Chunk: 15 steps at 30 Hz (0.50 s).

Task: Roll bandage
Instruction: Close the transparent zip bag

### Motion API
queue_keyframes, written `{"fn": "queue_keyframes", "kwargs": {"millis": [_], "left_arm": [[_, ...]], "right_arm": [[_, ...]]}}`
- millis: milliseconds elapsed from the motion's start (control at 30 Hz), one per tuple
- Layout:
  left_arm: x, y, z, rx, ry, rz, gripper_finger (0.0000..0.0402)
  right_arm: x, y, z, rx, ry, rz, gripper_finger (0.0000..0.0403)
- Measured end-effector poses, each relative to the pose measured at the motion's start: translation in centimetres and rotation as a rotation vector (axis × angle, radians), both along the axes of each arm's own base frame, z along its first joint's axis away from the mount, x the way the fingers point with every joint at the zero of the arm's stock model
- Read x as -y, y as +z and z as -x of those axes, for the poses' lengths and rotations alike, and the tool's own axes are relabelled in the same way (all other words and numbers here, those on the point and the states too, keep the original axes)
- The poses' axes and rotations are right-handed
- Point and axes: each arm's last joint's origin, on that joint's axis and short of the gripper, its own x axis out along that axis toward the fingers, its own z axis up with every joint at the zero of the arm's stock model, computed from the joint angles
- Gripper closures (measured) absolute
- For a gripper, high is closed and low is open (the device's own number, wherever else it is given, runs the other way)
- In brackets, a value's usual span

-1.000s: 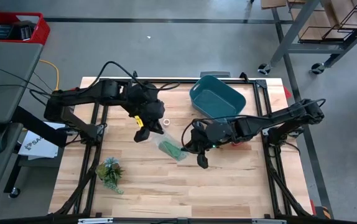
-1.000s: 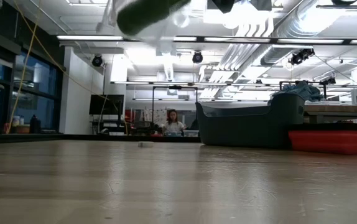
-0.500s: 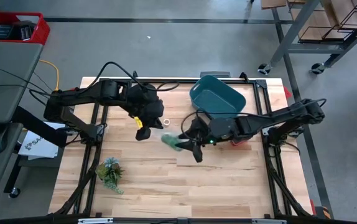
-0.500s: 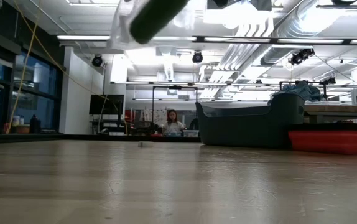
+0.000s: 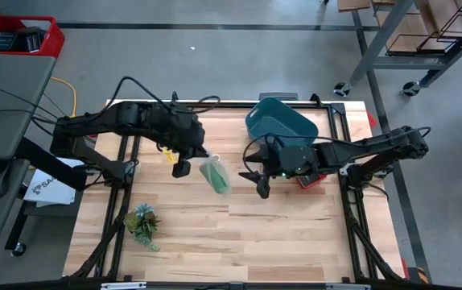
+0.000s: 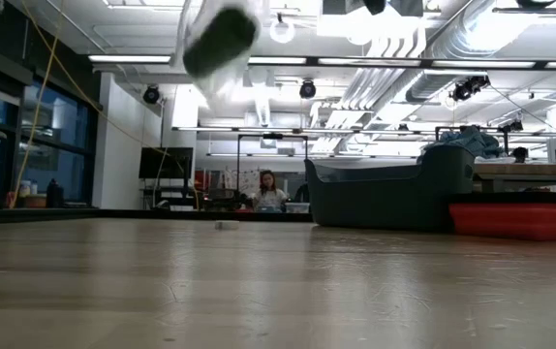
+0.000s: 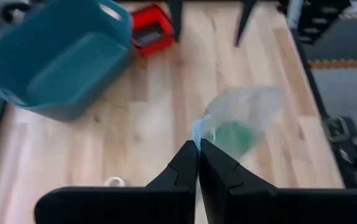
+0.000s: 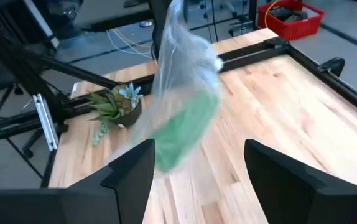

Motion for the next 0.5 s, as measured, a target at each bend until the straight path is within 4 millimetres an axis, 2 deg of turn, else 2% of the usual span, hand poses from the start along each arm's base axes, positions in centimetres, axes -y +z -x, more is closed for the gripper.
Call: {"fn": "queue_keyframes", "kwargs": {"millis": [200,367,500], "left_arm": [[0.1,0.3,-1.1,0.08,0.065,-0.071,0.0401],[0.1,-0.8,-2.5,0.046,0.094,-0.103,0.0401],[0.7,-1.3,-4.0,0.074,0.077,-0.102,0.0401]], "right_arm": [[0.1,0.6,-0.8,0.101,-0.01,-0.021,0.0163],[0.1,1.2,-1.3,0.178,-0.032,0.004,0.0163],[0.4,1.2,-1.3,0.175,-0.073,0.05,0.0163]]}}
